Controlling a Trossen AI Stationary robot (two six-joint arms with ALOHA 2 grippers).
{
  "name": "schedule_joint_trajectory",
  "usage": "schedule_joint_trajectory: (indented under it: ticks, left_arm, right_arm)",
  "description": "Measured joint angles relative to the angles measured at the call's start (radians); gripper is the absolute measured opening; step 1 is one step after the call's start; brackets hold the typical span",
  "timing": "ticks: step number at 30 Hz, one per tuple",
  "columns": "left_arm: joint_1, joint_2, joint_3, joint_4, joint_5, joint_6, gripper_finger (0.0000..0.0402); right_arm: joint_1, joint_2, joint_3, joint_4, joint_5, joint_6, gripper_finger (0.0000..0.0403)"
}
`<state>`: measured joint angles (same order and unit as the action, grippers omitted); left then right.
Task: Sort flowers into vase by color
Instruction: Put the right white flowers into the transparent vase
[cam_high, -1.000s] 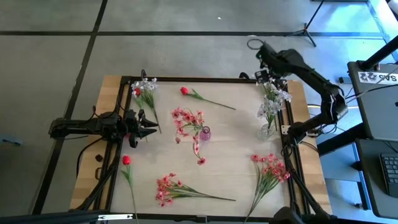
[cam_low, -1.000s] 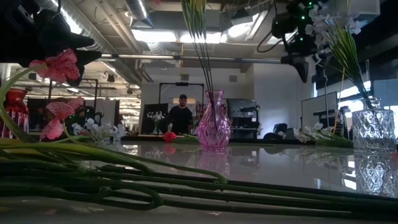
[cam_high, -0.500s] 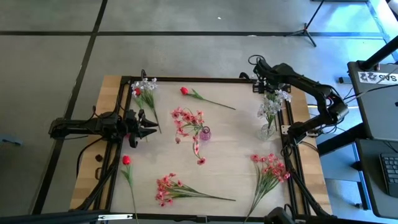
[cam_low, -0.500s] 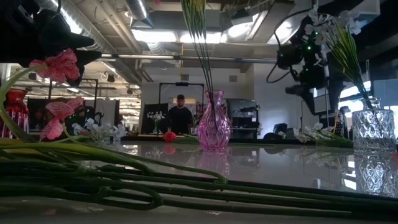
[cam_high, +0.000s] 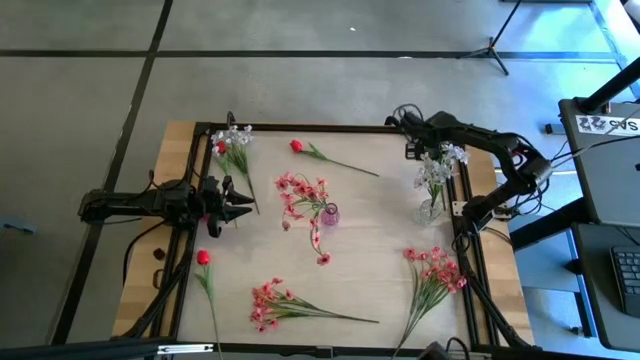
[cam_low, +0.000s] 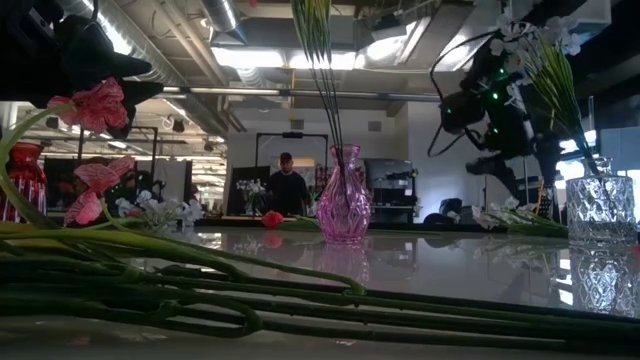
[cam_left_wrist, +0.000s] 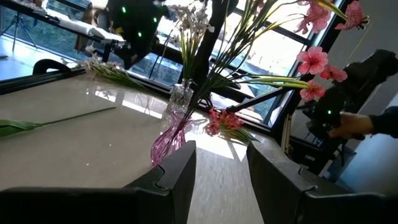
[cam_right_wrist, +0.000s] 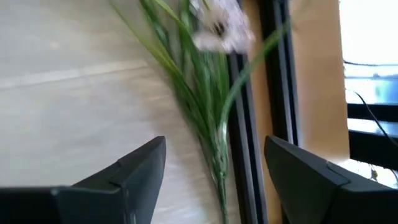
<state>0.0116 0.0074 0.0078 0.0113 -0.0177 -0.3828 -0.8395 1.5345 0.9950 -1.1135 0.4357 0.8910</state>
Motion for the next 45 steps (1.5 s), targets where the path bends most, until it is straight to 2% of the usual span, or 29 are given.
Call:
schedule_joint_trajectory:
  ticks: [3,10,13,19,30,35,38,41,45]
  left_arm:
    - [0.000,0.000,0.000,0.000,0.000,0.000,0.0141]
    - [0.000,0.000,0.000,0.000,0.000,0.000,0.0141]
    - [0.000,0.000,0.000,0.000,0.000,0.000,0.0141]
    - [0.000,0.000,0.000,0.000,0.000,0.000,0.0141]
    - [0.000,0.000,0.000,0.000,0.000,0.000,0.0141]
    - [0.000,0.000,0.000,0.000,0.000,0.000,0.0141]
    - [0.000,0.000,0.000,0.000,0.000,0.000,0.0141]
    - [0.000,0.000,0.000,0.000,0.000,0.000,0.0141]
    - [0.000,0.000,0.000,0.000,0.000,0.000,0.0141]
  right_arm:
    - [0.020,-0.004,-0.088,0.050,0.017,0.058,0.0272]
    - [0.013,-0.005,-0.238,0.289,0.017,0.068,0.0271]
    - [-0.011,-0.005,-0.271,0.327,0.020,0.072,0.0254]
    - [-0.070,-0.011,-0.317,0.404,-0.031,0.082,0.0178]
    - [-0.070,-0.027,-0.318,0.467,-0.102,0.043,0.0013]
    - [-0.072,-0.104,-0.282,0.504,-0.121,0.047,0.0027]
    - [-0.072,-0.161,-0.244,0.513,-0.115,0.039,0.0020]
    - [-0.071,-0.224,-0.200,0.590,-0.116,0.014,0.0008]
    - [-0.071,-0.299,-0.146,0.693,-0.141,-0.015,0.0016]
